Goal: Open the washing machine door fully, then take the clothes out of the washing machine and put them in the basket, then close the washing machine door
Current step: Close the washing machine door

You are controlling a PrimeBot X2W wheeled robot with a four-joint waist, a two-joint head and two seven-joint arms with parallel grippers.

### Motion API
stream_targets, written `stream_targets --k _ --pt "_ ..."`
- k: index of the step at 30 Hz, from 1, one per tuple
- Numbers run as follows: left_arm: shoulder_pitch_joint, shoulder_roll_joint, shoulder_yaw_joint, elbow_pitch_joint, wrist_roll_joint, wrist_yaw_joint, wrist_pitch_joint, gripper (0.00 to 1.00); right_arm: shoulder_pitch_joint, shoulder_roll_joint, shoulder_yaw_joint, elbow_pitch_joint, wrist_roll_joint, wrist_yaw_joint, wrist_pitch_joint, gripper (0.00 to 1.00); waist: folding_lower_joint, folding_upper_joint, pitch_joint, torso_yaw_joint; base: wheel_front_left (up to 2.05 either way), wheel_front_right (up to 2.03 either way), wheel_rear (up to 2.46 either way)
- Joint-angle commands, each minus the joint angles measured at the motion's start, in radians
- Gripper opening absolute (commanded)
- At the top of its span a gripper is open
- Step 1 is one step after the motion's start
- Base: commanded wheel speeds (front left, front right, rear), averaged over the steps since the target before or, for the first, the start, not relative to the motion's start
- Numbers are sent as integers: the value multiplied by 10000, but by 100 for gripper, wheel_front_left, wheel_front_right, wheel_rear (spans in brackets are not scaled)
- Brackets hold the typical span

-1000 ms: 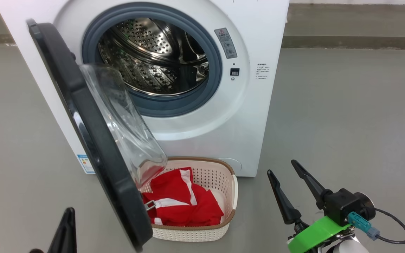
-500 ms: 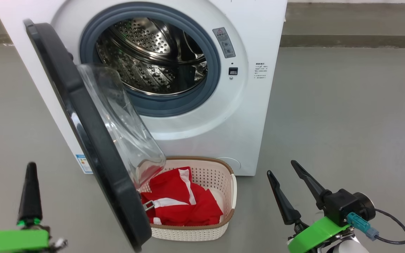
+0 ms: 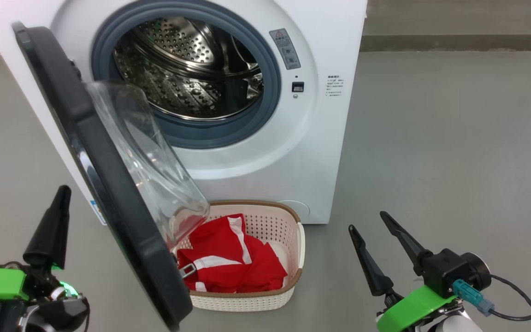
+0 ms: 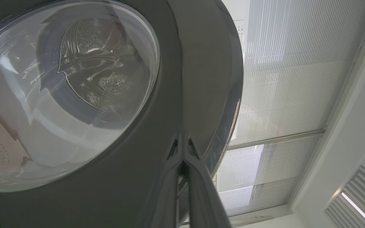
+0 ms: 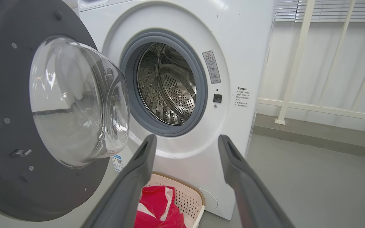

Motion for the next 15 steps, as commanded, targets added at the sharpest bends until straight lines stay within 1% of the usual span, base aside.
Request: stream_targets --k 1,4,8,15 --pt "-420 144 323 -340 -106 106 85 0 -299 17 235 -214 -82 48 -63 100 0 -1 43 -48 0 0 0" --pt "-471 144 218 -519 -522 373 206 0 -326 17 213 -257 -64 48 -63 100 0 -1 115 -115 0 0 0" --pt "-429 144 -86 -783 -493 519 321 0 -348 17 195 -314 -88 48 -63 100 0 -1 251 -254 0 0 0" --pt "-532 144 -392 -889 -544 515 311 0 -398 17 201 -318 -95 48 -63 100 0 -1 463 -576 0 0 0"
